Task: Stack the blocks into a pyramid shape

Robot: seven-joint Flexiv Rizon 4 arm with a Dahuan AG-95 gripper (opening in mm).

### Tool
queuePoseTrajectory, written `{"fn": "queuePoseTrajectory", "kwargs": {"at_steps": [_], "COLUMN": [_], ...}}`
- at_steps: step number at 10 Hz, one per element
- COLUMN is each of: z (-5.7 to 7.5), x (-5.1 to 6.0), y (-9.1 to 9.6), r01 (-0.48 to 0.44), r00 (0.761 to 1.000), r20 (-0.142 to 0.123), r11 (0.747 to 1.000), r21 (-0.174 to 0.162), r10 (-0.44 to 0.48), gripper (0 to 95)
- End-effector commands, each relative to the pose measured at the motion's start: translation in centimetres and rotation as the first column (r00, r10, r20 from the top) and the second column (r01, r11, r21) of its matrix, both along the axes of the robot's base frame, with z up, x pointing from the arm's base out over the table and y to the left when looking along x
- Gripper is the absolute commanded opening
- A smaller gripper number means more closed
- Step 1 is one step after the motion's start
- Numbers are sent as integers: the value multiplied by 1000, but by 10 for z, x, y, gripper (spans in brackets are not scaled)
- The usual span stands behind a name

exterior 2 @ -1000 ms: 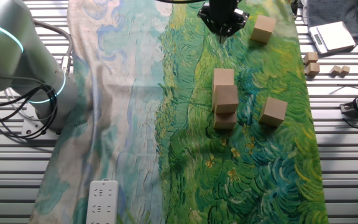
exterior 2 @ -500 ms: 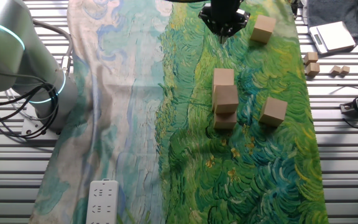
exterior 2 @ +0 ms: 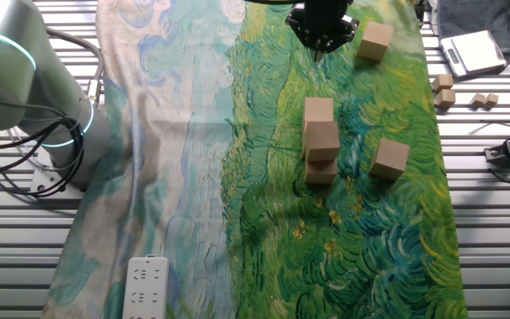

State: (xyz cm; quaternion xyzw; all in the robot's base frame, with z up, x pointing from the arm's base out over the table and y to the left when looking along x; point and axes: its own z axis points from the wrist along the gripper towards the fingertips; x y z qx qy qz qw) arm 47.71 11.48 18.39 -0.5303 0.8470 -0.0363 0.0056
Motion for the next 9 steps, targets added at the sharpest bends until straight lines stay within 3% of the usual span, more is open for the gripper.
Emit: {"fn": "queuePoseTrajectory", "kwargs": {"at_steps": [1, 9], "z": [1, 1], "x": [-2, -2], "y": [-1, -1], "r01": [60, 105], "r00": [998, 994], "r20": [28, 31], "r11": [998, 994], "r21": [-2, -16], "r10": [-60, -104], "gripper": [0, 0]}}
